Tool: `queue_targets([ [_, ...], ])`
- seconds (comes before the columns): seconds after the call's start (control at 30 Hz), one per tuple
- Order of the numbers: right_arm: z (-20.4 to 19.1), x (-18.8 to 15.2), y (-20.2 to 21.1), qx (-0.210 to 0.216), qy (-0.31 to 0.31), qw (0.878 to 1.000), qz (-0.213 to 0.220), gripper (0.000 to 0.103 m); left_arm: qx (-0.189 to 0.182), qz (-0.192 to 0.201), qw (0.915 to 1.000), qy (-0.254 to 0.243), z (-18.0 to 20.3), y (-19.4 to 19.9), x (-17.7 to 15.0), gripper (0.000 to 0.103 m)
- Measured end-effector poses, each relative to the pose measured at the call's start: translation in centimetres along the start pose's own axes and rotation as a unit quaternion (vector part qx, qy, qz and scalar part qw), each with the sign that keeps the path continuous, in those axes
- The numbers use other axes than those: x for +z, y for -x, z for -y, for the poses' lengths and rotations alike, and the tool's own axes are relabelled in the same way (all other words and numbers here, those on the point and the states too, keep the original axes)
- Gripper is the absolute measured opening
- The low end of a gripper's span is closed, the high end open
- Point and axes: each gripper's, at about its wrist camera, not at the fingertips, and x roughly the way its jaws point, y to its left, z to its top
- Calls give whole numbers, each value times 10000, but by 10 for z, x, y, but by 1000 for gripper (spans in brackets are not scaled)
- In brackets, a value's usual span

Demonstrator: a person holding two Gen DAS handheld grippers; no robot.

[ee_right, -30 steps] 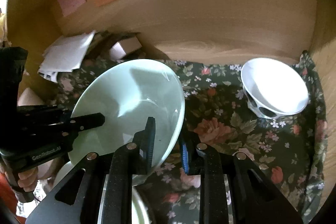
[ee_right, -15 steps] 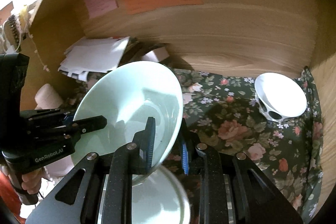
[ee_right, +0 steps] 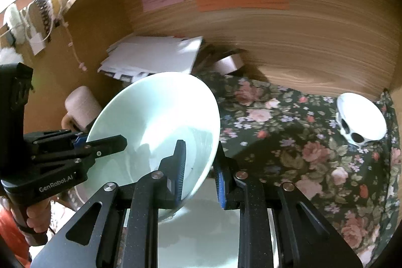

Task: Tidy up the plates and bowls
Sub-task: 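Lift the mint green bowl with both tools and carry it over the pink bowl, then lower the mint green bowl into the pink bowl and open both tools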

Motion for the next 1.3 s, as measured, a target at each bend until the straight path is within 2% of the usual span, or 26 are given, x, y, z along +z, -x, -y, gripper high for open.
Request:
queue_targets([
  [0.6,-65,-11,-39,489,313,9978,-308,20,247,62,9978,614,-68,27,-42,18],
  [1.07,-79,-23,-83,643,359,9936,-860,20,333,-195,9947,949,-101,5,-61,18],
  [1.3,-84,-26,-89,602,494,9922,-976,20,404,-221,9942,968,-110,-4,-66,16],
])
